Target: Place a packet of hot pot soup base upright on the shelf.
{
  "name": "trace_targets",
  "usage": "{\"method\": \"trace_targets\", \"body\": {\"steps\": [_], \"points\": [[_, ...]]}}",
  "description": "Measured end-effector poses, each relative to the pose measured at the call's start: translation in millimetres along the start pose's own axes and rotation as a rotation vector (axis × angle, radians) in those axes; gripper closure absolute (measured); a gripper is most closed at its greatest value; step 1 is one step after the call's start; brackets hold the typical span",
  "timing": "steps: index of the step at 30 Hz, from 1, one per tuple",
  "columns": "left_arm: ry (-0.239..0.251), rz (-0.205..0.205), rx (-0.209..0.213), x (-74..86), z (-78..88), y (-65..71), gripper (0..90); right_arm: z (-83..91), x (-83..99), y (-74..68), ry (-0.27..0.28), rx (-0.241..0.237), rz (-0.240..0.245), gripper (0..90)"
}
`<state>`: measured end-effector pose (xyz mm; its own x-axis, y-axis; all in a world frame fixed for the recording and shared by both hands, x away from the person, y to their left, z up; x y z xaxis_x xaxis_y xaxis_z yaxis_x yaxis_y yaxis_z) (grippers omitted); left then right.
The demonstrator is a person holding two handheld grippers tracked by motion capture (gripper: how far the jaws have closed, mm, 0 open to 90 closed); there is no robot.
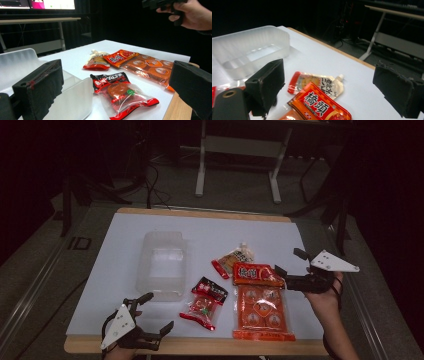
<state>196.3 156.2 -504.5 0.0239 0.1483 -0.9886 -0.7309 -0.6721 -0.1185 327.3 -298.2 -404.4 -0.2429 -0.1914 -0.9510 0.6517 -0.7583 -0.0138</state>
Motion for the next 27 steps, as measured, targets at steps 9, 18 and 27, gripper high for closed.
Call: {"method": "trace_targets", "body": {"steps": [9,18,27], "points": [[-0.004,0.001,0.004,0.9,-0.9,-0.3,0.0,-22.3,17.3,19.6,-0.044,0.009,-0.052,10.3],[-0.013,-0.002,0.009,1.6,-1.5,-0.5,0.0,-39.8,40.0,36.4,-0.1,0.062,-0.064,10.3],[-0.015,-0.002,0.013,2.2,-2.2,-0.7,0.0,-56.8,68.7,47.6,-0.185,0.068,-0.102,10.3]]}}
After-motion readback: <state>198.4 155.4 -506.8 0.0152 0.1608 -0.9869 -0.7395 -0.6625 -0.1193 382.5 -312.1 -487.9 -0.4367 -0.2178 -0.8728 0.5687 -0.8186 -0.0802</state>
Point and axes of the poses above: each handheld gripper's, and its own axes: z roughly backward along the jaws, x roughly out of its underside, y roughly to its right, the point moved 2 cm from there along -z, roughly forward along the jaws, and after that the axes turned 6 degrees about -z, right-handed, at the moved point
